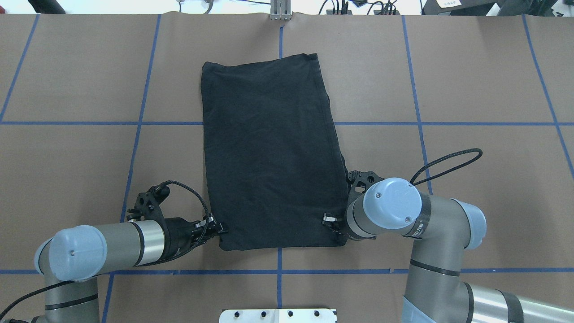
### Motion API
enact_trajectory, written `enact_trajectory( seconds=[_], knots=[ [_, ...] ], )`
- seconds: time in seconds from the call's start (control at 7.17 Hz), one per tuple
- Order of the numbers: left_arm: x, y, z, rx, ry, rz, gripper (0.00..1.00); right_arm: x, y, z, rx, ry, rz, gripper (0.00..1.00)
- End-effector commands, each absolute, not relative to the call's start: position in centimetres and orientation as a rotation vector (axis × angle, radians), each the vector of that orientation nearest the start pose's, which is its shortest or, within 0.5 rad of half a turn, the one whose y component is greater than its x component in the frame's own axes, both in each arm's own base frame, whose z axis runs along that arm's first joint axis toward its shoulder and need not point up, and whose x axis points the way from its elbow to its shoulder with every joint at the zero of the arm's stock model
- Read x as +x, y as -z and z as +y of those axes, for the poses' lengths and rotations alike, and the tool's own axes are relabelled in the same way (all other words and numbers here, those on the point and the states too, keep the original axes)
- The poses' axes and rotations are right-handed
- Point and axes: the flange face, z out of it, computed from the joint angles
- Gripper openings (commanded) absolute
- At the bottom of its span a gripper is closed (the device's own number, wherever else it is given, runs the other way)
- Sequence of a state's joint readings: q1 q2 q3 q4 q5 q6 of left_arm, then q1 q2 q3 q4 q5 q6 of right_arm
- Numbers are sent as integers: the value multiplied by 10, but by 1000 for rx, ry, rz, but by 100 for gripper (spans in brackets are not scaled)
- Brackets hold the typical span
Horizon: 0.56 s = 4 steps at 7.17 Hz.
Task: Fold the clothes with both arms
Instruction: 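Move the right gripper to the shirt's nearer corner and grasp it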
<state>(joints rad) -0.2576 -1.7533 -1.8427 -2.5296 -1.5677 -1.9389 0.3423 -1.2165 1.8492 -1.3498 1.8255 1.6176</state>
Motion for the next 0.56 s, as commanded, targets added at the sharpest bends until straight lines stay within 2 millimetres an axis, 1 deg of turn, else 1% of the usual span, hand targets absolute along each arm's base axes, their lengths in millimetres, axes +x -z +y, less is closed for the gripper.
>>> enact_trajectory(
  seconds=[0.0, 0.14, 0.28, 0.42],
  knots=[
    [491, -323, -267, -77, 518, 1435, 0, -527, -313, -308, -121, -260, -893, 0],
    [486, -320, -267, -76, 518, 1443, 0, -520, -310, -305, -149, -248, -905, 0],
    [472, -323, -263, -77, 517, 1442, 0, -509, -298, -298, -180, -225, -935, 0],
    [456, -323, -258, -76, 515, 1448, 0, -500, -299, -288, -245, -192, -940, 0]
  ],
)
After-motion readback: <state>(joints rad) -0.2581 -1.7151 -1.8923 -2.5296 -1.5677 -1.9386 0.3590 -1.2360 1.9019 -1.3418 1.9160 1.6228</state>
